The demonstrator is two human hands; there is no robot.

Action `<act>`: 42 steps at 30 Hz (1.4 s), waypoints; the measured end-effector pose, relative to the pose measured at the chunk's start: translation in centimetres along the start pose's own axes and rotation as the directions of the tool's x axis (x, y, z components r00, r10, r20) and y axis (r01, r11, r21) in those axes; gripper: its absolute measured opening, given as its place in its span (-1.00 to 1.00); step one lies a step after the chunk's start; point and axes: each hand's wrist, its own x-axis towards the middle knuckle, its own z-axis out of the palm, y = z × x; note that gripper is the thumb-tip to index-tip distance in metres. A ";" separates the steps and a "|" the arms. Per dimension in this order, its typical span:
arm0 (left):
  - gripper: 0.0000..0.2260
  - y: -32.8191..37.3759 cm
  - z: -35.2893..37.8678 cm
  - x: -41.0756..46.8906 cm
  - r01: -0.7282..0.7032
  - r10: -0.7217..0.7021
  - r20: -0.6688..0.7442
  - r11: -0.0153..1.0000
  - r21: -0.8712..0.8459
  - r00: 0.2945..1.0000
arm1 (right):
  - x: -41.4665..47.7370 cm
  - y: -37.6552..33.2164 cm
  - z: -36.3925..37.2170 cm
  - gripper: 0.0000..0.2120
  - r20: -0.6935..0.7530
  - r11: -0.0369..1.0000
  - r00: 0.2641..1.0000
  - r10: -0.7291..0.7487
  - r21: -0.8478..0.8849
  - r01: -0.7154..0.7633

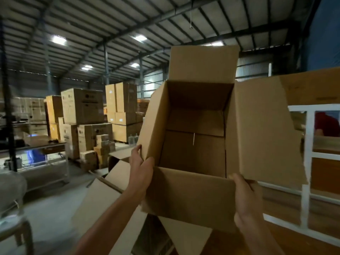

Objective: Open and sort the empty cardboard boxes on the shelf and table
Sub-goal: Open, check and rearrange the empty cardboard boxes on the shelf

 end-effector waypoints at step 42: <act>-0.48 -21.9 -13.2 38.5 0.069 -0.094 0.221 0.991 0.118 0.971 | 10.1 17.4 33.3 -0.70 -0.125 0.929 0.990 0.059 -0.356 -0.101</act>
